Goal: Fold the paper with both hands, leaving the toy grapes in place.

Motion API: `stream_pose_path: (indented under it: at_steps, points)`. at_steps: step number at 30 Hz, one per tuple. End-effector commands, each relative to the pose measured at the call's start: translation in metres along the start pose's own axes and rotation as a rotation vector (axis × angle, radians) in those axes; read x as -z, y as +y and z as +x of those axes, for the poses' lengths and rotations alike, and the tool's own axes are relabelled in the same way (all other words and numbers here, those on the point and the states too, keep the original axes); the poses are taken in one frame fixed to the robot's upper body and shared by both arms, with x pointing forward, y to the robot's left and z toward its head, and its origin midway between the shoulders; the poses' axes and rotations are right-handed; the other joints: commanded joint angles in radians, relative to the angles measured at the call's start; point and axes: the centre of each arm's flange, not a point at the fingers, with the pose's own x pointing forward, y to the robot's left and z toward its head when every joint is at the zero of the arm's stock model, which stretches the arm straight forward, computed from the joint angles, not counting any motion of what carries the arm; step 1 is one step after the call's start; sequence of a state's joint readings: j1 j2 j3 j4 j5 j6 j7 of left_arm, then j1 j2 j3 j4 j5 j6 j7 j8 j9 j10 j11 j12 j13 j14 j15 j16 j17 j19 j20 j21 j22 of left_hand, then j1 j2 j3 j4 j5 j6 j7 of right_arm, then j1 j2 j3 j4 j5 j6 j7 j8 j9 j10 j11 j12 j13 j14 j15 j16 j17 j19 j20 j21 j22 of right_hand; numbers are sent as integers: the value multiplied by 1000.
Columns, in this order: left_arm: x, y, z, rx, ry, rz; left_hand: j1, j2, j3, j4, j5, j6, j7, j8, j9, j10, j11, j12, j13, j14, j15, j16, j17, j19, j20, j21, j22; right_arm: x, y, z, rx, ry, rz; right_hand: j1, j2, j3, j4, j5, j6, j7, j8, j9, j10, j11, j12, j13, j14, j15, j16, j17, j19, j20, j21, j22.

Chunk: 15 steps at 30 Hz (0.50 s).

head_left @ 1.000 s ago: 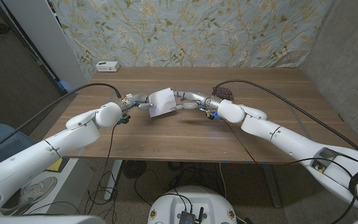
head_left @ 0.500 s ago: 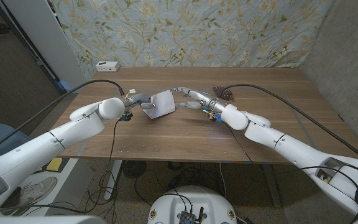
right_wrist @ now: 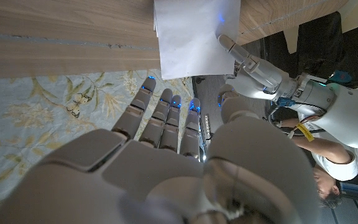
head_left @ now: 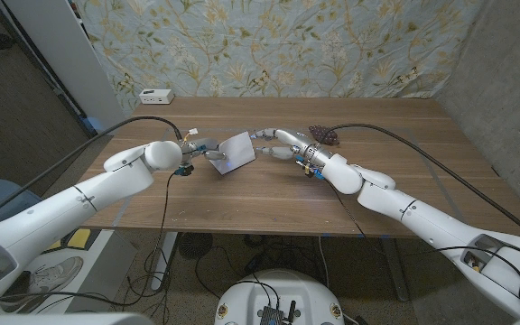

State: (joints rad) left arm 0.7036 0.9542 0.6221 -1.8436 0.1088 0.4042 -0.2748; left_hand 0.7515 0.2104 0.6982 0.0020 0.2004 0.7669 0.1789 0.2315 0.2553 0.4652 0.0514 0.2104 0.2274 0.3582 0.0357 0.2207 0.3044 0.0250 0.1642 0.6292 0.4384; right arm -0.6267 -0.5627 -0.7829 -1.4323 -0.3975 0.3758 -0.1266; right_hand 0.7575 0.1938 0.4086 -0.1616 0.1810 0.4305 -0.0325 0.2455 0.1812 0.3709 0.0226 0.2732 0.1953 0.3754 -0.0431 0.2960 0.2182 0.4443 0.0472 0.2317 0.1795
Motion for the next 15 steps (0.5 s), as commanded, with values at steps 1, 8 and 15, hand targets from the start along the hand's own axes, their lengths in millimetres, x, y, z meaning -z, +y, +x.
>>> stream_pose_path:
  at_steps: [1,8,15]
  points:
    - [11,-2,1,15,45,-103,22,7,31,1,16,66,24,10,2,27,20,15,-1,12,8,19,6,4,1,22,4,-14,3,15,-104,-27,-55,12,7,16,26,5,-25,-10,-24,4,-30,-9,-23,4,-43,-33,-7,17,-31,-6,-15,2]
    - [20,-1,-1,9,90,-154,35,5,45,-1,21,104,30,11,0,70,43,31,-4,67,15,53,16,44,2,58,7,-18,5,25,-160,-36,-65,-13,-14,9,52,2,-57,-12,-46,6,-66,-13,-49,5,-102,-18,-24,25,-68,-1,-28,2]
    - [19,-1,3,30,92,-134,35,5,44,6,22,116,30,9,2,94,39,40,-3,91,11,74,31,55,5,78,10,-22,8,38,-209,-49,-87,-93,-57,-37,82,-8,-93,-11,-60,7,-96,0,-67,6,-143,-4,-48,17,-96,18,-35,1]
